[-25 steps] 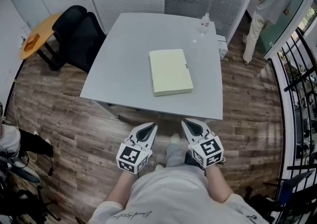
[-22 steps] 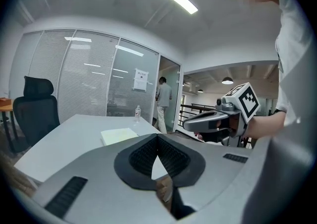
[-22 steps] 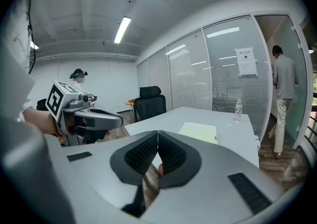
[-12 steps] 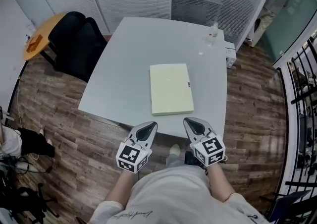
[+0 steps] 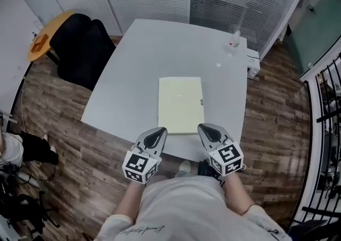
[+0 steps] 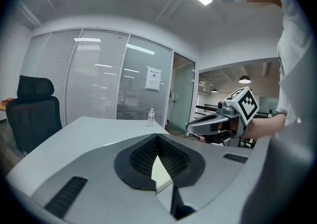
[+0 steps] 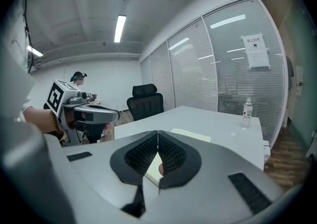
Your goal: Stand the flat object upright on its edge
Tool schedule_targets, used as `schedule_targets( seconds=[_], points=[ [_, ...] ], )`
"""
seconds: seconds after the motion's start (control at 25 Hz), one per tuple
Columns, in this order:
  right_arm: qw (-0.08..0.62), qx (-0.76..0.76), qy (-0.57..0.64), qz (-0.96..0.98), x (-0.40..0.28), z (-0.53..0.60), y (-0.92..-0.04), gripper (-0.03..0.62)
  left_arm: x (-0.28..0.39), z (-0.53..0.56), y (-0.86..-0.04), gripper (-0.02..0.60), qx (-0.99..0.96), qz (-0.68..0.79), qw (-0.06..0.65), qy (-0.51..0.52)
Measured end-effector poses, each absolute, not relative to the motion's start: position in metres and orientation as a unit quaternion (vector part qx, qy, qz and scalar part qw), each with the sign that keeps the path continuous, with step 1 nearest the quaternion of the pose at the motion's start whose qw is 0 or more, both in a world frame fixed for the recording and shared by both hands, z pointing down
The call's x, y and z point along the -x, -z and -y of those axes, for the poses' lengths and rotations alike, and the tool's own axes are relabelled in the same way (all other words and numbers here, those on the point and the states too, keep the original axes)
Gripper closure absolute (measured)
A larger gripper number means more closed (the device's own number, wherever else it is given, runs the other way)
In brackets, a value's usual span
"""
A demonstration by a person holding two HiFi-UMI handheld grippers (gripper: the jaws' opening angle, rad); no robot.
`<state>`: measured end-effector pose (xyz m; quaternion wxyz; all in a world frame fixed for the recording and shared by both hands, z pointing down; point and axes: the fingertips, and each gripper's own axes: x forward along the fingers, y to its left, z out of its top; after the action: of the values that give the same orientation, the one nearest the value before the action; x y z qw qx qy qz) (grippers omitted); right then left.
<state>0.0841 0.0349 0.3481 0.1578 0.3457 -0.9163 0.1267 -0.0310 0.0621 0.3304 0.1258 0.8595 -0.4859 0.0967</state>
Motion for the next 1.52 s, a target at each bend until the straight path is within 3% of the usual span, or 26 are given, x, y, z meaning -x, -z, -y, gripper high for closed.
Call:
schedule_targets(
  seconds=[1.52],
  points=[
    [0.199, -0.395, -0.173, 0.880, -0.075, 0.040, -0.372, 0.569, 0.073, 0.024, -0.366, 0.569, -0.863, 0.452, 0.193, -0.115]
  ],
)
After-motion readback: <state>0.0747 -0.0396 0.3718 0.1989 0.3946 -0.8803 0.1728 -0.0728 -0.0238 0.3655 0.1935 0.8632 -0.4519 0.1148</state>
